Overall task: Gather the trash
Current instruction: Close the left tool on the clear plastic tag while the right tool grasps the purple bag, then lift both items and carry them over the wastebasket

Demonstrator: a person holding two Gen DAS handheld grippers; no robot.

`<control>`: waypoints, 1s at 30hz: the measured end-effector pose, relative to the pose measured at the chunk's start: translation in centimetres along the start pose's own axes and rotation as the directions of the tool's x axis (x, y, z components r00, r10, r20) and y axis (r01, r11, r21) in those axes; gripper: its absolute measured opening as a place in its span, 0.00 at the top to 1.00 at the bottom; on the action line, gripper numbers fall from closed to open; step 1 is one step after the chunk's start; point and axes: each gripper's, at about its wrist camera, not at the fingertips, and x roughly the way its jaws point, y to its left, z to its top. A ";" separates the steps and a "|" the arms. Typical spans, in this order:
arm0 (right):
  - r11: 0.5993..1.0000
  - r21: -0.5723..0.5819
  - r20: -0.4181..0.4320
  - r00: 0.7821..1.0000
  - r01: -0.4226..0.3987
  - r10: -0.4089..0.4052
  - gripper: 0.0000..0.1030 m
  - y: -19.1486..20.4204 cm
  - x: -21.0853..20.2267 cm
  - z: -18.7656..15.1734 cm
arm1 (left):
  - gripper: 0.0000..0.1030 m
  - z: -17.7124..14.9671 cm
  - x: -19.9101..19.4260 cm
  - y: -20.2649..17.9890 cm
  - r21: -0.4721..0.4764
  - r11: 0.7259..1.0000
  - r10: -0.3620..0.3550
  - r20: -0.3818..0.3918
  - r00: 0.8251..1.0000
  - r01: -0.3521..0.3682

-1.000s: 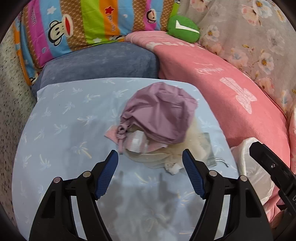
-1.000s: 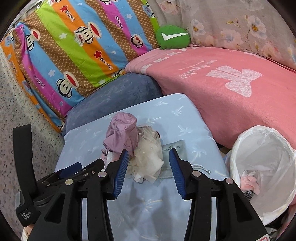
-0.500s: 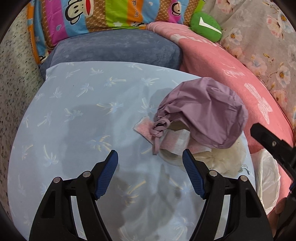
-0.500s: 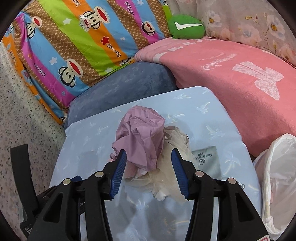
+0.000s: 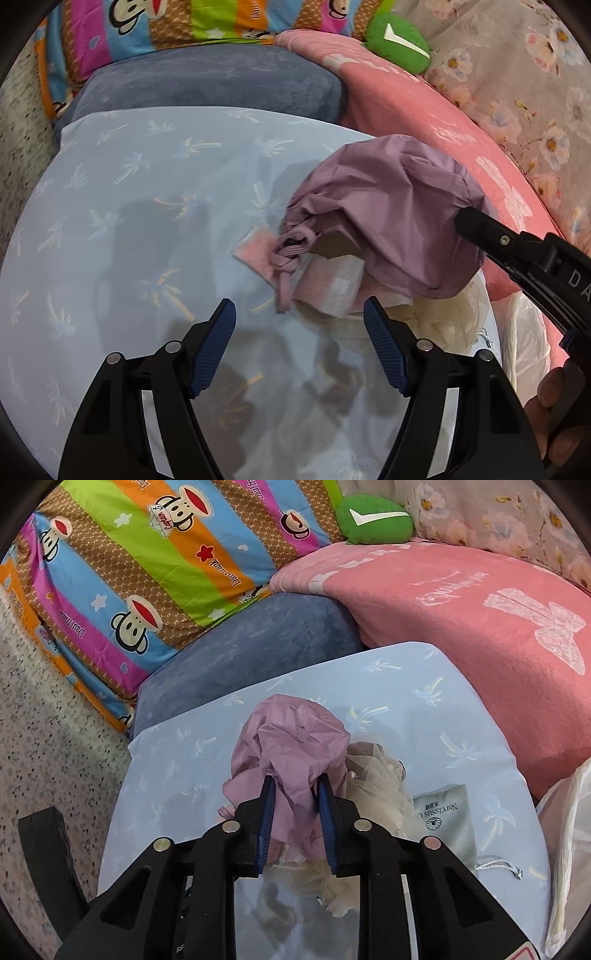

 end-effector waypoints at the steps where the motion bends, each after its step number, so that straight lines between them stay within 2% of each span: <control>1: 1.000 -0.001 -0.001 1.000 -0.001 0.001 0.83 -0.1 0.0 0.0 | 0.38 0.1 0.3 -0.4 0.013 1.000 -0.001 -0.002 1.000 0.001; 3: 1.000 -0.001 -0.005 1.000 -0.003 0.003 0.88 -0.2 0.0 0.0 | 0.45 0.2 0.9 -0.8 0.025 1.000 -0.008 -0.015 1.000 0.009; 6: 1.000 0.000 -0.006 1.000 -0.005 0.005 0.93 -0.3 -0.1 -0.1 | 0.62 0.3 2.0 -1.2 0.035 0.999 -0.015 -0.042 0.999 0.017; 8: 1.000 0.003 -0.006 1.000 -0.010 0.010 0.95 -0.4 -0.2 -0.1 | 0.83 0.3 2.5 -1.4 0.040 0.999 -0.016 -0.066 0.998 0.019; 10: 1.000 0.004 0.000 1.000 -0.018 0.018 0.97 -0.5 -0.7 -0.3 | 0.89 0.2 2.5 -1.4 0.035 0.999 -0.012 -0.069 0.998 0.015; 14: 1.000 -0.012 0.039 0.999 -0.027 0.028 0.98 -0.3 -2.8 -0.4 | 0.91 0.1 1.2 -1.3 0.024 1.000 -0.008 -0.048 0.999 0.009; 21: 0.999 -0.011 0.139 0.989 -0.052 0.053 0.98 -0.2 -8.6 -0.5 | 0.92 -0.1 -1.6 -1.8 0.027 1.000 -0.001 -0.005 1.000 0.001; 30: 0.999 0.026 0.272 0.962 -0.027 0.019 0.98 -2.9 -17.1 -0.9 | 0.92 0.5 -4.8 -5.5 0.091 0.996 -0.022 0.067 0.997 0.016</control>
